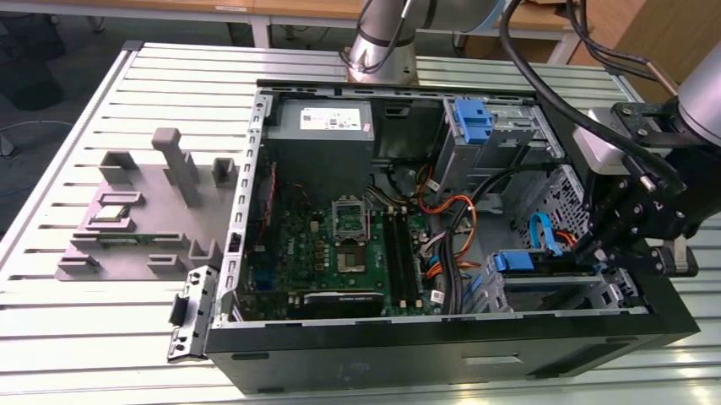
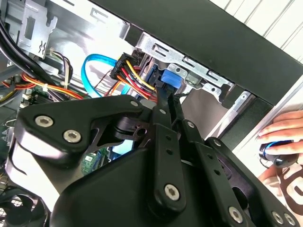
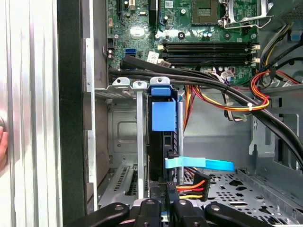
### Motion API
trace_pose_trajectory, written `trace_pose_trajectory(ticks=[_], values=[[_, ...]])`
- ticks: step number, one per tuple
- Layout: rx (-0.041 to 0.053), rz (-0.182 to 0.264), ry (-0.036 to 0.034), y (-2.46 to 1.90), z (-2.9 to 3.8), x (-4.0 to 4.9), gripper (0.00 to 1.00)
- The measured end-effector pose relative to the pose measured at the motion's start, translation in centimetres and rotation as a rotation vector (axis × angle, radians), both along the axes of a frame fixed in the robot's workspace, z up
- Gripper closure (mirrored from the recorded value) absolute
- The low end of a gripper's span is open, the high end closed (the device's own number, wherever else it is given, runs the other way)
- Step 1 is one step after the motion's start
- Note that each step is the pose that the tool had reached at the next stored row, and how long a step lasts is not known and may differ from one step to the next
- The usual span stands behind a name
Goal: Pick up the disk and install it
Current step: 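Insert the second disk wire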
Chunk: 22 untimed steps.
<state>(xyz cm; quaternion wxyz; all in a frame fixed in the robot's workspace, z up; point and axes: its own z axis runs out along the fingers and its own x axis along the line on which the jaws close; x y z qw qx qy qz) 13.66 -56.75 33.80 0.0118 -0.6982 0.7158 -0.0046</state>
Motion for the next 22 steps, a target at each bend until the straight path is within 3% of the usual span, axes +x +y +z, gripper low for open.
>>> trace_pose_trajectory(ticks=[11, 22], values=[[0.0038, 0.0, 0.0, 0.68, -0.06, -0.16, 0.84], [0.0038, 0.0, 0.0, 0.97, -0.12, -0.56, 0.84]])
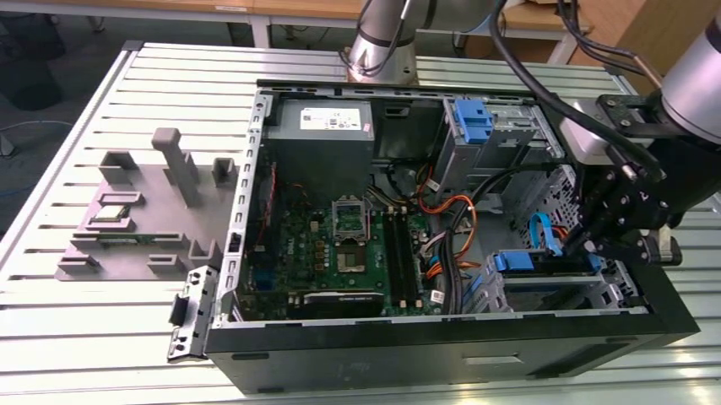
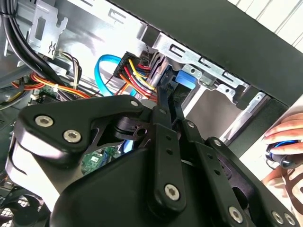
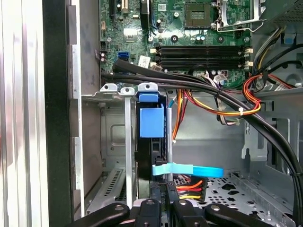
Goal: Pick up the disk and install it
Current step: 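Insert the second disk wire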
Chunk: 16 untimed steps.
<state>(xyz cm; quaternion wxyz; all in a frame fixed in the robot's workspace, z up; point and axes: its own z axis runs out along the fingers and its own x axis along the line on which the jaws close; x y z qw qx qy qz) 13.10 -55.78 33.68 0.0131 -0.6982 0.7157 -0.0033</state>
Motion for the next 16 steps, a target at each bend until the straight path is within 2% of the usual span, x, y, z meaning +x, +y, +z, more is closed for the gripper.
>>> trace_pose_trajectory(ticks=[16], values=[[-0.0001, 0.0, 0.0, 0.01, -0.16, -0.22, 0.84]])
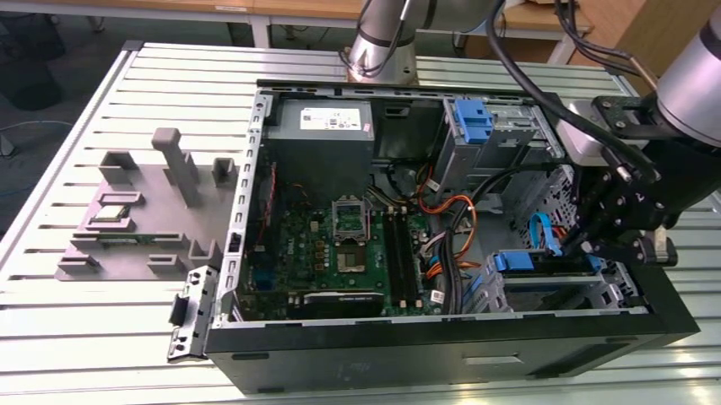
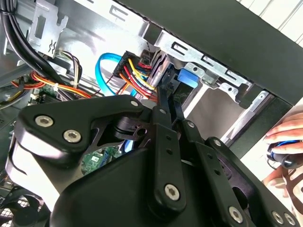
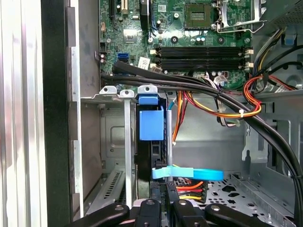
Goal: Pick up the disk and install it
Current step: 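Insert the second disk wire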
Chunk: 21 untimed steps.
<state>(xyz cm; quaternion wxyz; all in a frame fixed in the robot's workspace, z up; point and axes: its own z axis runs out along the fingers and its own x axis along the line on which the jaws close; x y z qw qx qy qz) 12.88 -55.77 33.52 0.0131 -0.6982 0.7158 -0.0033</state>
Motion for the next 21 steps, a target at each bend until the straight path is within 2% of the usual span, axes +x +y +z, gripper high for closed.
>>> trace_pose_trajectory(ticks=[13, 21], values=[[-0.0008, 0.0, 0.0, 0.0, -0.2, -0.05, 0.84], [-0.0004, 0.0, 0.0, 0.0, 0.07, -0.06, 0.84]])
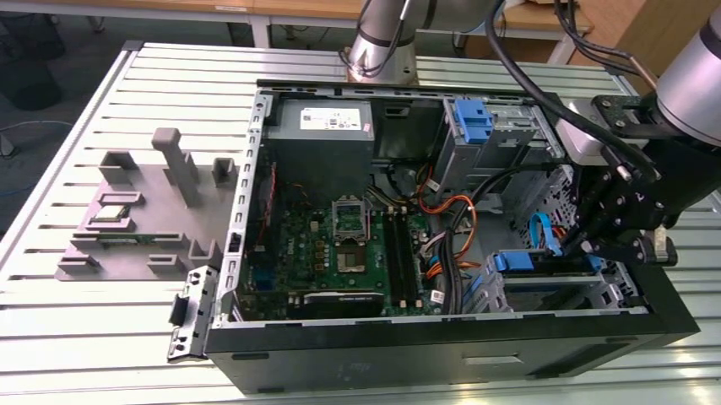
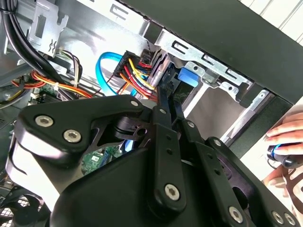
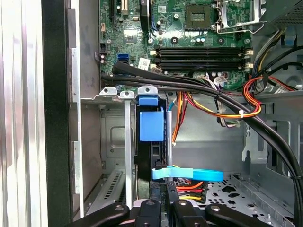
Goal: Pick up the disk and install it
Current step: 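Insert the second disk wire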
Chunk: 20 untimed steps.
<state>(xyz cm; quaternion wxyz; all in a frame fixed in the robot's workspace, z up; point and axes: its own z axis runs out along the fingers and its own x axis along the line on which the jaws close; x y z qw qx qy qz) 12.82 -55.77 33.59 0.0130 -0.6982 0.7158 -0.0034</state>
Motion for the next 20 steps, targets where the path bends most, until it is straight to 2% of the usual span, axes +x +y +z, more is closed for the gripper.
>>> trace_pose_trajectory(ticks=[10, 20], values=[[-0.0031, 0.0, 0.0, -0.06, -0.08, 0.0, 0.84], [-0.0046, 0.0, 0.0, -0.06, -0.52, 0.0, 0.84]])
